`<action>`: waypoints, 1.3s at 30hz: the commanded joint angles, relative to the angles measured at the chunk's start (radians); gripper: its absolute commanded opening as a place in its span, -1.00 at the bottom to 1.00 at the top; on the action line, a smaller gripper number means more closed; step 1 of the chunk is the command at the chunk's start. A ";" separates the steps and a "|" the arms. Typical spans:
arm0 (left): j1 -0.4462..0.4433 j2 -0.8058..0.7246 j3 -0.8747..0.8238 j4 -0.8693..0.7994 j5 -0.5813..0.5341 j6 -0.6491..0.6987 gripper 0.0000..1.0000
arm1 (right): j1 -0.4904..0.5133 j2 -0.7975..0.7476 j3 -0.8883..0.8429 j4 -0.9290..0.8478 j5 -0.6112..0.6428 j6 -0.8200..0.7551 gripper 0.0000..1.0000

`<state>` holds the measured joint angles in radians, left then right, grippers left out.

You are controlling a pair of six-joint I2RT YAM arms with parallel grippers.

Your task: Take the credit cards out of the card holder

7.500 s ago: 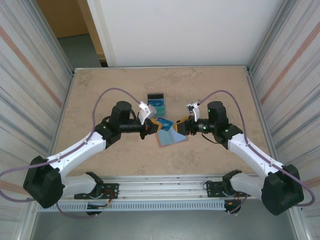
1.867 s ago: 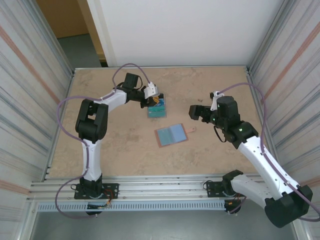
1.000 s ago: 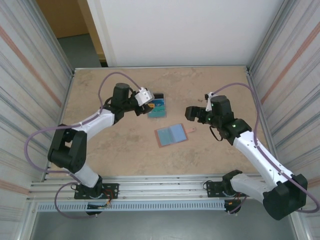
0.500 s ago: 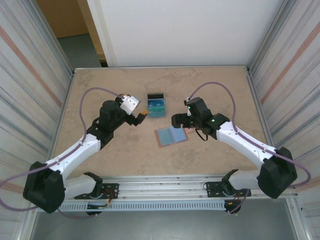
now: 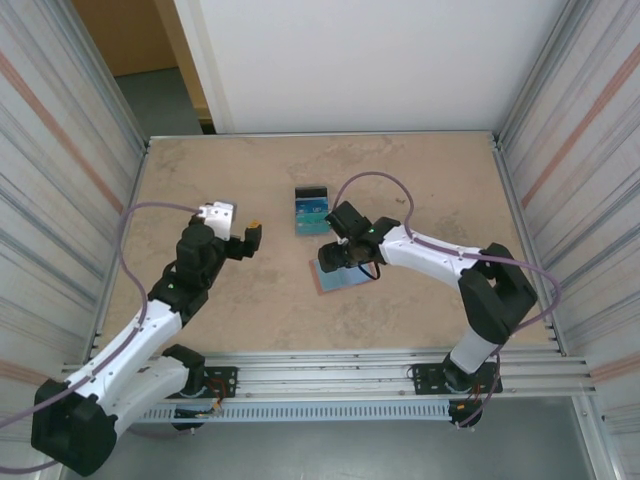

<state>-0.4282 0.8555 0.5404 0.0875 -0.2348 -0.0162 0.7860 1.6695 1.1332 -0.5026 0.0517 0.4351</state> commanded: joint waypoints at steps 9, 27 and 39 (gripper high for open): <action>0.005 -0.090 -0.033 -0.052 -0.071 -0.085 0.97 | 0.069 0.118 0.079 -0.076 -0.011 -0.025 0.13; 0.006 -0.047 -0.014 -0.071 -0.060 -0.076 0.97 | 0.092 0.220 0.129 -0.107 0.012 -0.039 0.27; 0.005 -0.022 0.000 -0.072 -0.033 -0.070 0.97 | 0.119 0.237 0.145 -0.143 0.071 -0.037 0.32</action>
<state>-0.4271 0.8352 0.5232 0.0181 -0.2783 -0.0799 0.9020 1.8801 1.2549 -0.6071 0.0872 0.4076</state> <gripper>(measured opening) 0.986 0.662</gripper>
